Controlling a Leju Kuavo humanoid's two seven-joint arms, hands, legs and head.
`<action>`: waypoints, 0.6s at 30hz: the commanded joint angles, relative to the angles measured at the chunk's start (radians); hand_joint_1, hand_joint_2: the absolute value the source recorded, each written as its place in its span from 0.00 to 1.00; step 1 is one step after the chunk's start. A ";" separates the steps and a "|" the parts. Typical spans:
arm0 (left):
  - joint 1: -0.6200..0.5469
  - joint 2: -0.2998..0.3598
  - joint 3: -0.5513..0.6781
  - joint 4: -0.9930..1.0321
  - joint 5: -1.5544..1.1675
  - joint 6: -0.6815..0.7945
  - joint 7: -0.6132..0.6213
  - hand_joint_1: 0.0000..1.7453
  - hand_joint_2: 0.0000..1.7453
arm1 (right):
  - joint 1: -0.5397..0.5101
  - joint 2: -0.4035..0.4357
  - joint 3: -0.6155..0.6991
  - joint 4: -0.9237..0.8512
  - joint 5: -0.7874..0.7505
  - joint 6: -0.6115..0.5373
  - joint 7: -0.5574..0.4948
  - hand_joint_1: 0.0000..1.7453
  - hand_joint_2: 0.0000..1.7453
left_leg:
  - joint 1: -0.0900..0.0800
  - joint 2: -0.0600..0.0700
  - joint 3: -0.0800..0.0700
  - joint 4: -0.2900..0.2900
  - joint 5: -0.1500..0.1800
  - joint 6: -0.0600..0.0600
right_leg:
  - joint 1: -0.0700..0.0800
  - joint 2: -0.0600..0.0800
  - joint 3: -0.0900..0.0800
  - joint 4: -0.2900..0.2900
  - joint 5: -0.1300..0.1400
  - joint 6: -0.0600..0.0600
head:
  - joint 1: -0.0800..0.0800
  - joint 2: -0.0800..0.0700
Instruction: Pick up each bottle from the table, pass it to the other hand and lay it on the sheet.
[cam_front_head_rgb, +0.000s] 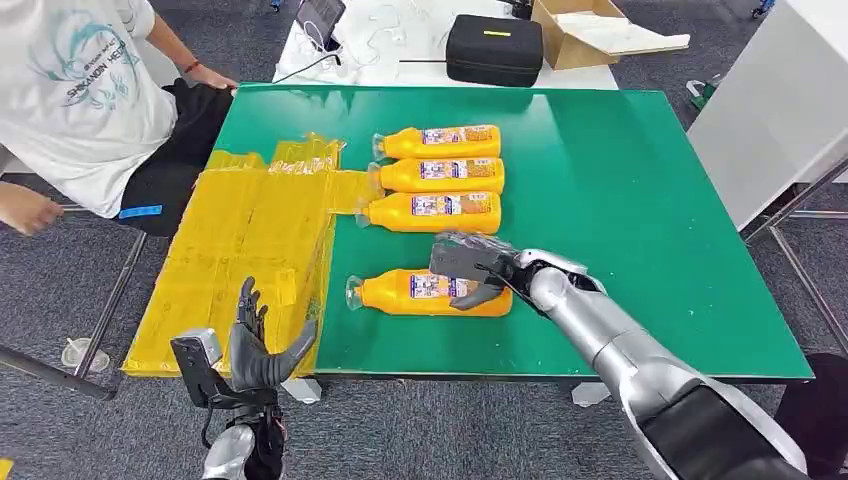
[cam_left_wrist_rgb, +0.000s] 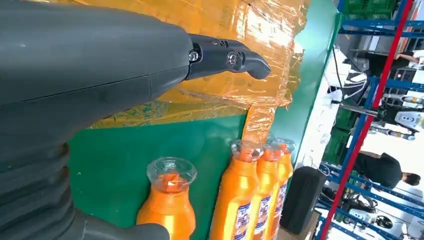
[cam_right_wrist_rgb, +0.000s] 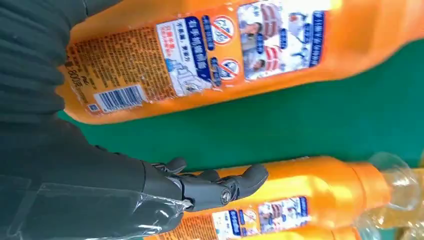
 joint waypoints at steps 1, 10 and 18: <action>-0.044 0.007 0.006 0.069 0.003 -0.007 0.001 0.00 1.00 | -0.047 -0.010 0.113 0.095 -0.031 0.016 -0.004 0.00 1.00 | 0.000 0.001 0.003 0.000 -0.001 0.001 | 0.000 0.000 0.003 0.000 -0.001 -0.001 | 0.000 0.000; -0.057 0.007 -0.011 0.090 0.008 -0.008 0.007 0.00 1.00 | -0.038 0.049 0.184 0.179 -0.041 0.003 -0.027 0.00 1.00 | 0.000 0.003 0.008 -0.001 -0.002 0.001 | 0.001 0.001 0.008 -0.002 -0.002 -0.003 | 0.000 0.000; -0.060 0.008 -0.012 0.094 0.010 -0.008 0.008 0.00 1.00 | -0.056 0.045 0.216 0.188 -0.022 0.021 -0.021 0.00 1.00 | 0.000 0.001 0.006 -0.001 -0.001 0.001 | 0.001 -0.001 0.006 -0.001 -0.001 -0.002 | 0.000 0.000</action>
